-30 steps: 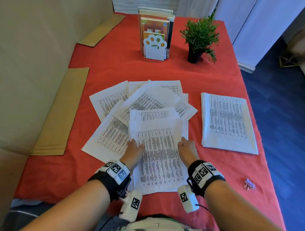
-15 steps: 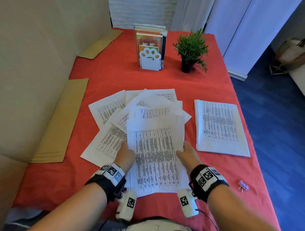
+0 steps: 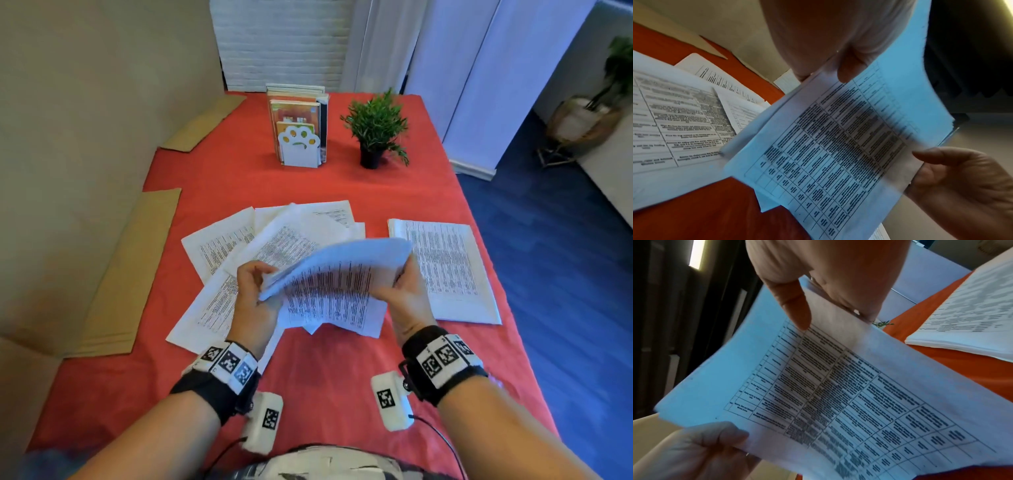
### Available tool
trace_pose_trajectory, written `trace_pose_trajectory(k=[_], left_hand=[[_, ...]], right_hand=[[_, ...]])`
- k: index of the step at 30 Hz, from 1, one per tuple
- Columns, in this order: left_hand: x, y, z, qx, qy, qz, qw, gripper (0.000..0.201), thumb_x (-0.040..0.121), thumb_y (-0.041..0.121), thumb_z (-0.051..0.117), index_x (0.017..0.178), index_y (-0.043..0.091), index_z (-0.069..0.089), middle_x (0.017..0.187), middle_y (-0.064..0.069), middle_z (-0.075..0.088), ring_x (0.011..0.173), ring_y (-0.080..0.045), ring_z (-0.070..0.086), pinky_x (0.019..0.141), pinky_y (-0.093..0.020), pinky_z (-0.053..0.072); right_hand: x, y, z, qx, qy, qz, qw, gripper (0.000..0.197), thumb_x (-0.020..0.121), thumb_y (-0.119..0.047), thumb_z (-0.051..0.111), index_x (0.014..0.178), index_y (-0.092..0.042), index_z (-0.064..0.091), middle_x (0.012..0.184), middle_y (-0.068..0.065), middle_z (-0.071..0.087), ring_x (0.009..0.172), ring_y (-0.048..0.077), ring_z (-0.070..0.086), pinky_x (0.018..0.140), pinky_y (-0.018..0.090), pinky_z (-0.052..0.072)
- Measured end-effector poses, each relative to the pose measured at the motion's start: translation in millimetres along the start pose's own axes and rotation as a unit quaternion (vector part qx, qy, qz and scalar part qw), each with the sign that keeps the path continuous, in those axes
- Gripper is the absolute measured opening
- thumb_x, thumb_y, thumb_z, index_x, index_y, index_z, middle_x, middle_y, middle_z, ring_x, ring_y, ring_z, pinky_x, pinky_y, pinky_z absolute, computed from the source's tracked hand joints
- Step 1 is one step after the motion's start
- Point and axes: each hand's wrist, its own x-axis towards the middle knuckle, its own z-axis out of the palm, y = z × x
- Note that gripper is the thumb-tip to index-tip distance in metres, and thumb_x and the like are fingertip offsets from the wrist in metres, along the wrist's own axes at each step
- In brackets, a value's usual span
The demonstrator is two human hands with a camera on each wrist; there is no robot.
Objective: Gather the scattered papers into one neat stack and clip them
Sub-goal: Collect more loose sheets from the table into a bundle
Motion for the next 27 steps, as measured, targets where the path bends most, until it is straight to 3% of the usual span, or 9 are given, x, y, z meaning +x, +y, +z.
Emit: trace_pose_trajectory(k=[3,6,9,11,15,18,20,23,27], left_hand=[[0.2,0.3,3.1,0.009,0.012,0.018,1.0,0.057,0.07,-0.023,0.047,0.089,0.03,0.043,0.089,0.001,0.05,0.081,-0.014,0.051,0.071,-0.024,0.043],[1.3,7.9,8.2,-0.002,0.039,0.007,0.999,0.051,0.072,-0.015,0.049,0.083,0.035,0.044,0.082,0.002,0.048,0.069,-0.009,0.047,0.061,-0.024,0.04],[1.9,15.0,13.4,-0.036,0.075,-0.018,0.996,0.047,0.07,-0.005,0.05,0.082,0.04,0.047,0.08,0.002,0.05,0.068,-0.013,0.047,0.063,-0.031,0.039],[0.3,15.1,15.9,-0.051,0.079,-0.032,0.995,0.048,0.075,-0.009,0.049,0.088,0.037,0.049,0.078,0.003,0.053,0.067,-0.013,0.048,0.064,-0.033,0.039],[-6.3,4.8,13.4,-0.056,0.049,-0.053,0.996,0.051,0.076,-0.004,0.059,0.095,0.042,0.054,0.082,0.004,0.065,0.074,-0.016,0.06,0.07,-0.036,0.05],[-6.6,-9.8,11.1,-0.049,0.026,-0.086,0.995,0.046,0.079,-0.003,0.066,0.112,0.027,0.059,0.099,0.003,0.072,0.092,-0.016,0.069,0.078,-0.033,0.057],[-7.4,-14.6,13.4,-0.024,0.028,-0.103,0.994,0.033,0.08,0.001,0.068,0.099,0.027,0.066,0.096,0.002,0.071,0.092,-0.019,0.067,0.085,-0.038,0.054],[-7.1,-13.4,18.6,-0.007,0.053,-0.105,0.993,0.031,0.083,0.0,0.065,0.08,0.03,0.063,0.084,0.008,0.066,0.08,-0.012,0.062,0.084,-0.035,0.048],[6.2,-3.2,14.2,-0.013,0.099,-0.084,0.991,0.027,0.085,0.001,0.063,0.079,0.028,0.064,0.085,0.011,0.066,0.082,-0.011,0.062,0.082,-0.032,0.048]], right_hand=[[-2.0,2.4,-1.5,-0.004,0.014,0.015,1.0,0.062,0.058,0.027,0.047,0.103,-0.016,0.056,0.089,0.003,0.064,0.08,0.006,0.066,0.068,0.021,0.053],[-0.1,2.0,2.3,-0.017,0.02,0.019,0.999,0.059,0.05,0.015,0.051,0.099,-0.015,0.062,0.092,0.009,0.067,0.091,0.023,0.064,0.081,0.039,0.053],[1.7,2.6,6.4,-0.056,0.024,0.003,0.998,0.049,0.068,0.015,0.055,0.094,-0.025,0.067,0.092,0.007,0.069,0.092,0.026,0.064,0.088,0.052,0.052],[0.2,6.4,8.9,-0.084,0.022,0.0,0.996,0.046,0.074,0.01,0.05,0.103,-0.024,0.064,0.096,0.009,0.067,0.094,0.026,0.063,0.091,0.057,0.05],[-7.0,16.4,6.5,-0.058,0.021,0.038,0.997,0.057,0.063,0.012,0.051,0.114,-0.016,0.057,0.098,0.014,0.066,0.091,0.024,0.064,0.086,0.049,0.053],[-5.6,22.7,2.2,-0.043,0.027,0.065,0.997,0.057,0.064,0.023,0.051,0.109,-0.012,0.058,0.088,0.008,0.068,0.081,0.016,0.066,0.072,0.032,0.055],[-2.0,29.1,0.8,-0.046,0.034,0.091,0.994,0.052,0.067,0.025,0.05,0.103,-0.011,0.06,0.083,0.007,0.068,0.077,0.018,0.066,0.075,0.035,0.055],[2.5,29.9,1.6,-0.059,0.04,0.114,0.991,0.042,0.064,0.013,0.058,0.1,-0.009,0.058,0.093,0.017,0.065,0.088,0.028,0.063,0.091,0.053,0.052],[6.4,16.8,-1.4,-0.094,-0.024,0.107,0.99,0.03,0.064,-0.004,0.062,0.093,-0.013,0.063,0.091,0.016,0.064,0.085,0.025,0.061,0.084,0.042,0.051]])
